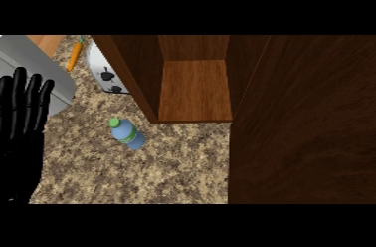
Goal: Pick up the bottled water, place it into the cabinet and close the cabinet
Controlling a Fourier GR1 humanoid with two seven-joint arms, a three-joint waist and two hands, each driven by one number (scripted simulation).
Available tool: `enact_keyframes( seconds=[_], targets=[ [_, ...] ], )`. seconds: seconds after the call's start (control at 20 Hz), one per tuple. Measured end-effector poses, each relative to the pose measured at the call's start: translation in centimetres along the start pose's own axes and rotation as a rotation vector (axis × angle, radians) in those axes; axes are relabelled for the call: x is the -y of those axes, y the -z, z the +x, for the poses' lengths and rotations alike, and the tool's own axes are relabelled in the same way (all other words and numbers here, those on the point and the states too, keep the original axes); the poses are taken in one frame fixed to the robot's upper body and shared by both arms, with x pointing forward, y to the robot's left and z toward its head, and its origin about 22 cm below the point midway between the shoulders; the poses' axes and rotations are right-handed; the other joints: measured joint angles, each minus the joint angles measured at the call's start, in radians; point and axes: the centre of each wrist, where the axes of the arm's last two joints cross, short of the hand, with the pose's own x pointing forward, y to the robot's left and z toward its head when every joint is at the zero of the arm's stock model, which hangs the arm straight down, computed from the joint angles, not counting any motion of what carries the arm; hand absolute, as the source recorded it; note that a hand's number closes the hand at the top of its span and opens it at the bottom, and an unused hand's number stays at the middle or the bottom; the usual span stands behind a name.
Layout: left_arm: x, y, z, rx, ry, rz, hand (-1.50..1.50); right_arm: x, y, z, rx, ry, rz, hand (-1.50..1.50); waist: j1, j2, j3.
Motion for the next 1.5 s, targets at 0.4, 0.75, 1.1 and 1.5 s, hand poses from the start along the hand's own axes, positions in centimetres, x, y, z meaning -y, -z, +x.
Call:
enact_keyframes(
  seconds=[0.4, 0.75, 1.1, 1.5],
  targets=[
    [-1.1, 2.5, -2.4, -0.068, -0.226, -0.260, -1.50, -1.0, -2.5, 0.7, -0.076, 0.106, 0.002, -1.50, -0.024, 0.011, -0.015],
    [-3.9, 3.7, -3.6, -0.205, -0.378, -0.369, -1.50, -1.9, -6.4, 4.2, -0.140, 0.232, 0.113, -1.50, -0.014, 0.007, -0.016],
    [-6.8, 4.3, -3.6, -0.281, -0.324, -0.388, -1.50, -2.5, -9.0, 6.0, -0.188, 0.255, 0.137, -1.50, -0.006, 0.006, -0.016],
    [-8.0, 3.4, -6.2, -0.377, -0.269, -0.377, -1.50, -3.5, -10.6, 6.8, -0.217, 0.276, 0.130, -1.50, -0.008, 0.007, -0.016]
  ],
)
